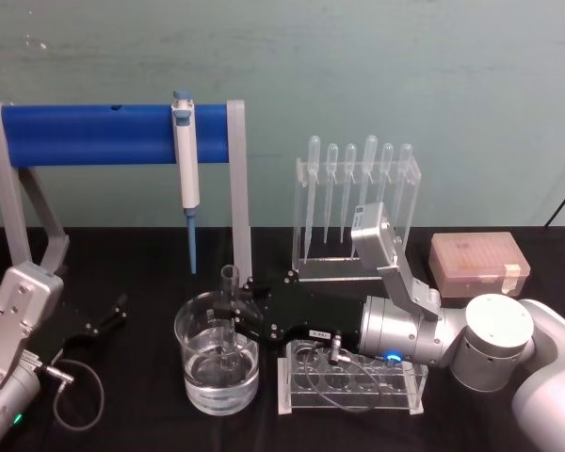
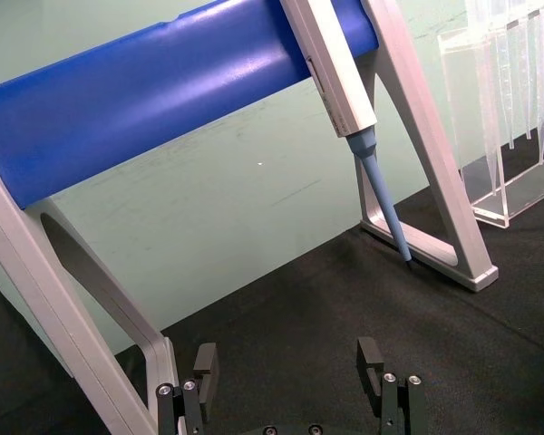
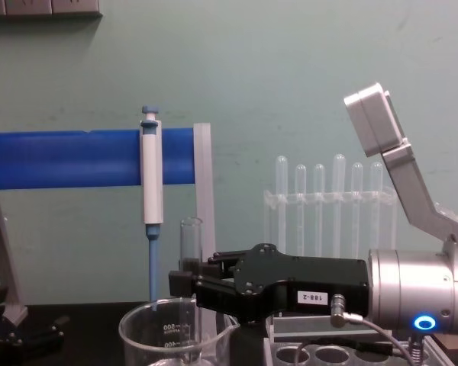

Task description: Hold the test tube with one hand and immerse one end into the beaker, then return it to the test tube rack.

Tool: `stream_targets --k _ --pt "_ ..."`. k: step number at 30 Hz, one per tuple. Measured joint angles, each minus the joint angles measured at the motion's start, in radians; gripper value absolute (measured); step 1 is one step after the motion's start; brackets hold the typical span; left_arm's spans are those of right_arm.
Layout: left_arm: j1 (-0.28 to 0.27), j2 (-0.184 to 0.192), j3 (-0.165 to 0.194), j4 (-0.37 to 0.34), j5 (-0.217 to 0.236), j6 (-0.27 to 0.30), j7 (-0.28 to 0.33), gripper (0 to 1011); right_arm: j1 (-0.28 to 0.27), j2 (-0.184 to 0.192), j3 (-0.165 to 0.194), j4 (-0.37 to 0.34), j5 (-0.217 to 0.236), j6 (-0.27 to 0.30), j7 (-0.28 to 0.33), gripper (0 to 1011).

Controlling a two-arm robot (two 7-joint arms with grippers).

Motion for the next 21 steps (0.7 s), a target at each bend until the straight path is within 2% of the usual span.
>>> stream_targets --k 21 --pt "0.0 0.0 0.0 0.0 0.0 0.0 0.0 1000 0.0 0.0 0.0 0.0 0.0 0.0 0.0 226"
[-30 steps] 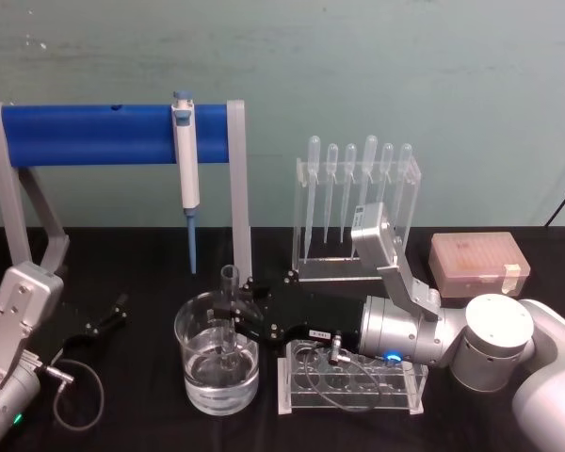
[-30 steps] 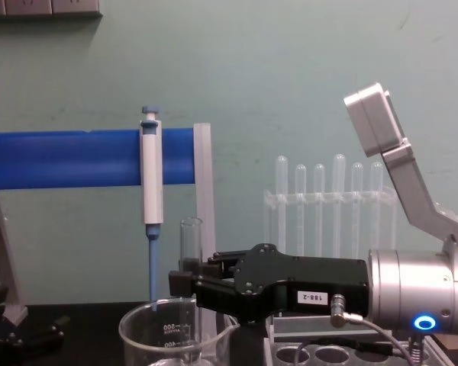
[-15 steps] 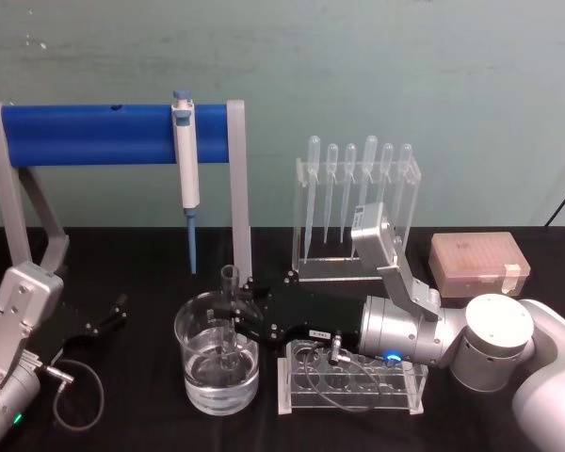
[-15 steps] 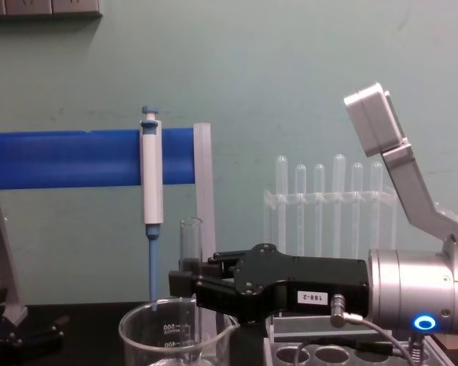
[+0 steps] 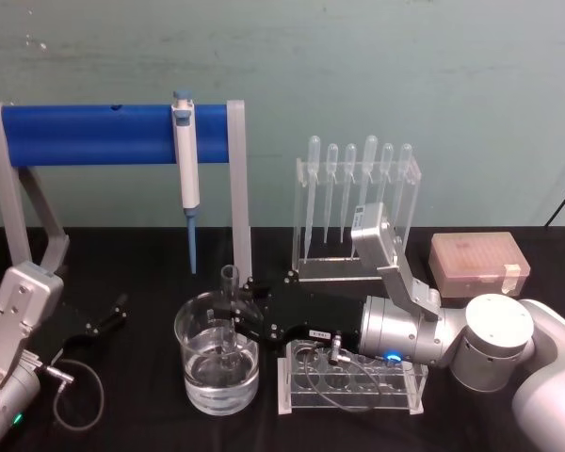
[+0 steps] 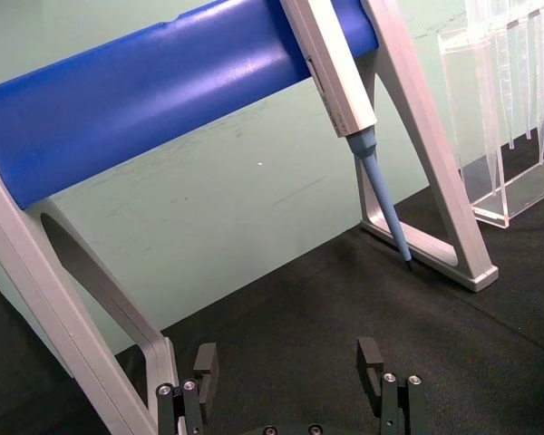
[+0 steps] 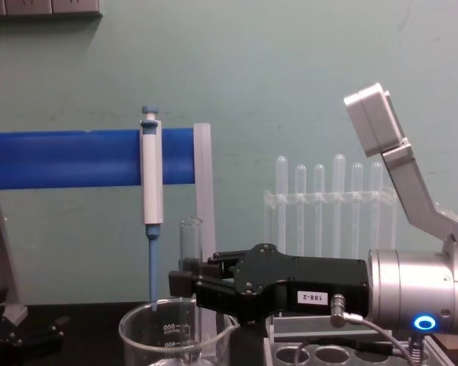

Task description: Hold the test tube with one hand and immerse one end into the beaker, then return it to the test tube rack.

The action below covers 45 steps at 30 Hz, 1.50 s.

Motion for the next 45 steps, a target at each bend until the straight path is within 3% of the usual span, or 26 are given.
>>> stream_targets --k 28,37,45 --pt "0.0 0.0 0.0 0.0 0.0 0.0 0.0 1000 0.007 0.0 0.006 -0.009 0.006 -0.002 0.005 226" --pt "0.0 0.0 0.0 0.0 0.0 0.0 0.0 1000 0.007 0.028 0.019 -0.091 0.025 0.032 0.001 226" --pt "0.0 0.0 0.0 0.0 0.0 0.0 0.0 1000 0.006 0.079 0.034 -0.198 0.052 0.086 -0.015 226"
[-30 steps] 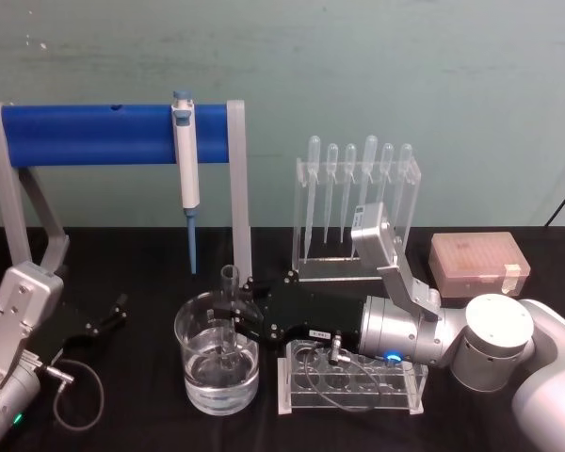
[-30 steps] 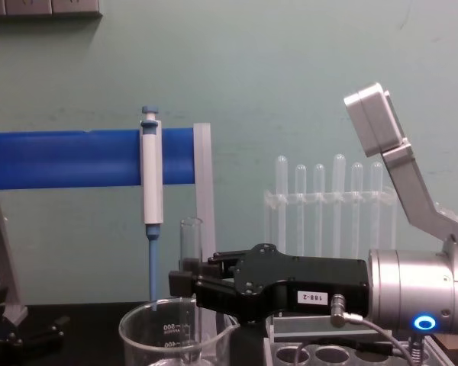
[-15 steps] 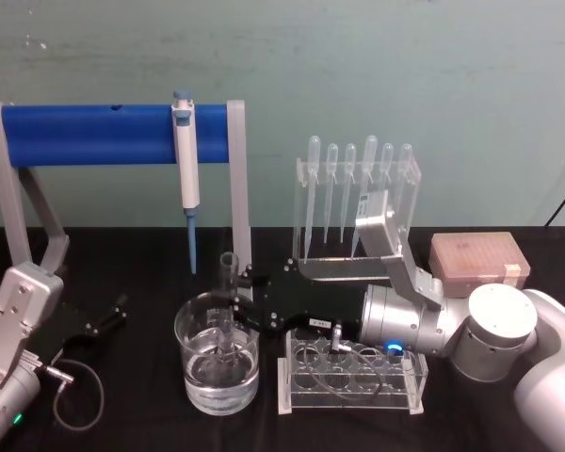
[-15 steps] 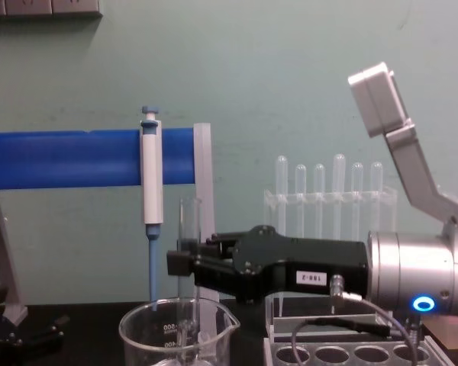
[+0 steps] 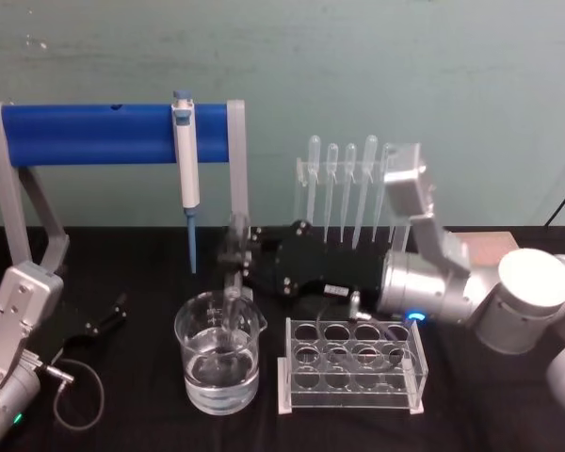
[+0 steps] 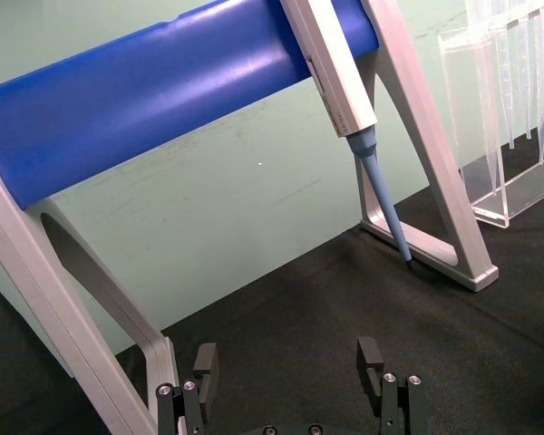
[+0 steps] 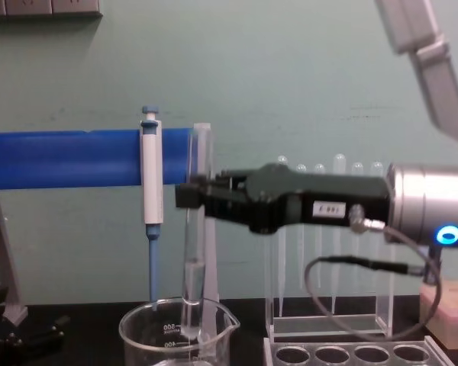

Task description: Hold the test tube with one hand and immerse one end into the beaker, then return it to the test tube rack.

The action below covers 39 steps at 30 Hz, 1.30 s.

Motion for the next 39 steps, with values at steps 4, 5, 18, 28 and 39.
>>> stream_targets --k 4,5,18,28,39 --pt "0.0 0.0 0.0 0.0 0.0 0.0 0.0 1000 -0.002 0.037 0.014 -0.066 0.017 0.026 -0.015 226" --pt "0.0 0.0 0.0 0.0 0.0 0.0 0.0 1000 -0.003 0.044 0.016 -0.079 0.019 0.03 -0.019 226" --pt "0.0 0.0 0.0 0.0 0.0 0.0 0.0 1000 -0.071 0.169 0.074 -0.251 0.063 0.062 -0.087 226" --pt "0.0 0.0 0.0 0.0 0.0 0.0 0.0 1000 -0.179 0.269 0.129 -0.338 0.095 0.066 -0.126 226" --pt "0.0 0.0 0.0 0.0 0.0 0.0 0.0 1000 -0.257 0.316 0.167 -0.349 0.102 0.044 -0.139 226"
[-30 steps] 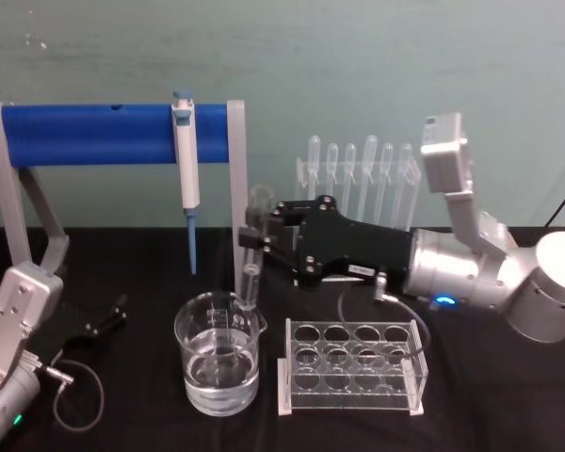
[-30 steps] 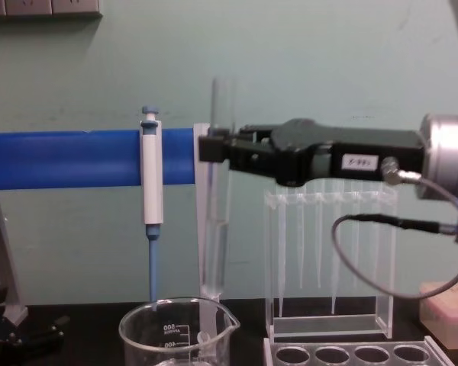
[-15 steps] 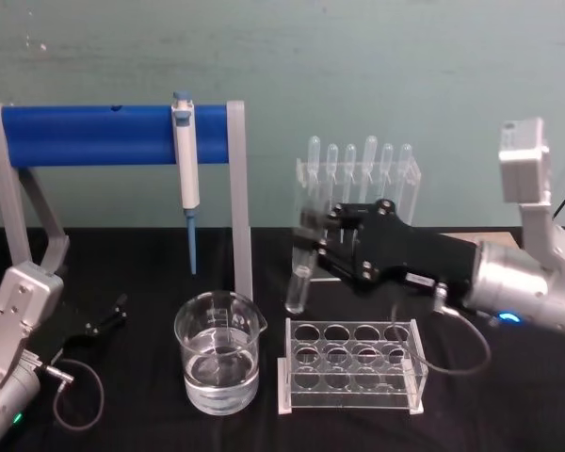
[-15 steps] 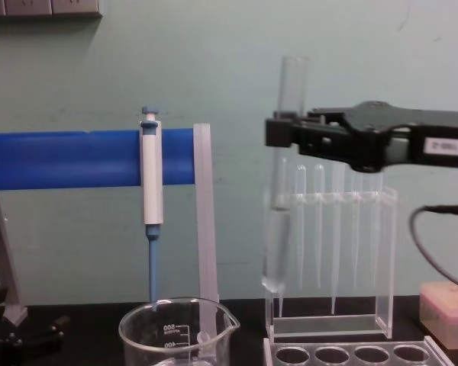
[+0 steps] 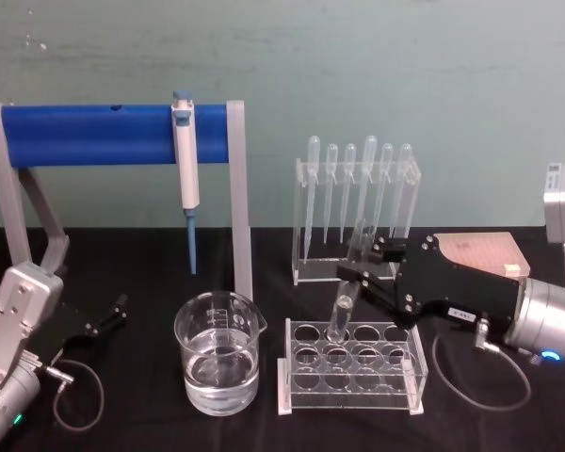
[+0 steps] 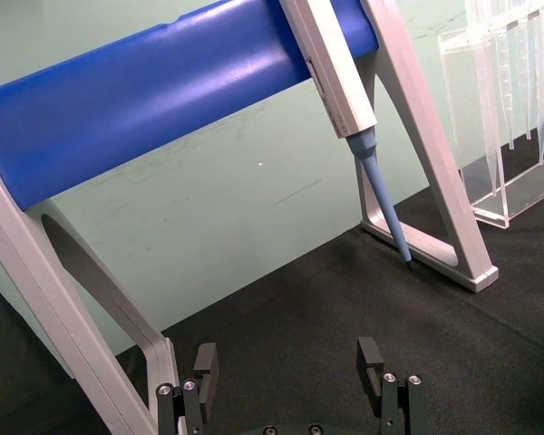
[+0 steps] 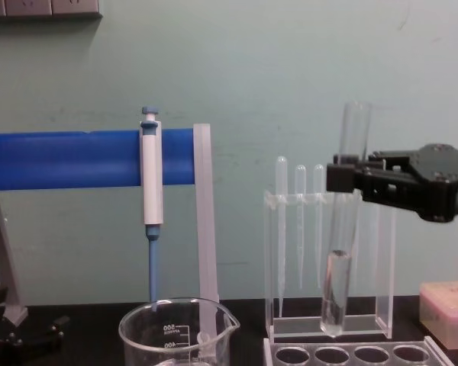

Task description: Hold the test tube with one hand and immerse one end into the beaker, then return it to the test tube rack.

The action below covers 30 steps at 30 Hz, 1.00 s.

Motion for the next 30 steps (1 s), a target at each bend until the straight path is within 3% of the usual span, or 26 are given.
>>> stream_targets --k 30 --pt "0.0 0.0 0.0 0.0 0.0 0.0 0.0 1000 -0.013 -0.065 -0.007 0.116 -0.072 -0.07 0.022 226"
